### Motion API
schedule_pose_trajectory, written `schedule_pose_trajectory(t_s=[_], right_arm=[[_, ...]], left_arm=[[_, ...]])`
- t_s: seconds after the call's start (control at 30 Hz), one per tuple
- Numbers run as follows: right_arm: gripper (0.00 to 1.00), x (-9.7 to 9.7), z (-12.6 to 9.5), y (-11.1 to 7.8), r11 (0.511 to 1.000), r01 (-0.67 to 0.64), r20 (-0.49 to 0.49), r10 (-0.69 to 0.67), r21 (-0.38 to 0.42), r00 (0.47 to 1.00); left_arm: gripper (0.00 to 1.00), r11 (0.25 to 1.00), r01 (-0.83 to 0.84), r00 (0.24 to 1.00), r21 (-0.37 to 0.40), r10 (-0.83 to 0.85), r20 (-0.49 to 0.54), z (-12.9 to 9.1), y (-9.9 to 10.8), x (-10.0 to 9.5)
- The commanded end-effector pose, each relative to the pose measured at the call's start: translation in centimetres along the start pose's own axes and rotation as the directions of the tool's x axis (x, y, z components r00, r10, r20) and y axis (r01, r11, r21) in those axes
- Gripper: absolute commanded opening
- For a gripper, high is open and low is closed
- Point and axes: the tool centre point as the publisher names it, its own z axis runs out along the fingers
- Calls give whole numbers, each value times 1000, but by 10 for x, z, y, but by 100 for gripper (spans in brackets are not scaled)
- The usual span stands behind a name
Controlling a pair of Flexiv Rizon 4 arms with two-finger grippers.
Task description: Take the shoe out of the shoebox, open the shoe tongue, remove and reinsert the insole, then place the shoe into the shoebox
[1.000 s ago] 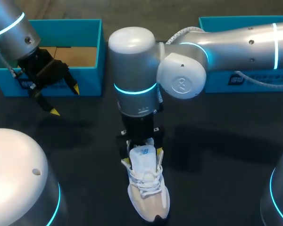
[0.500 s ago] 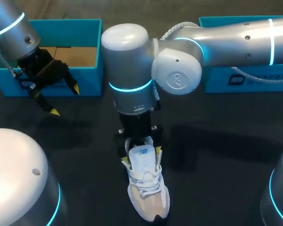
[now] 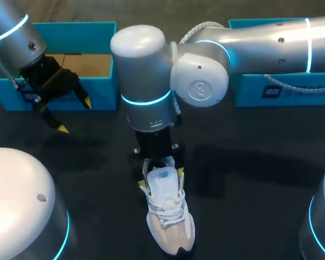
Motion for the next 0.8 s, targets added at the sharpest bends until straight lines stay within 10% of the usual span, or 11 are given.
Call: schedule_pose_trajectory(t_s=[0.03,0.8], right_arm=[[100,-5,6,-1,1000,-2,-17,2,1,1000],[100,8,-5,-18,999,-19,-12,19,28,1000]], left_arm=[[100,1000,0,1000,-4,0,1,0,-1,1],[100,1000,0,1000,-4,0,1,0,-1,1]])
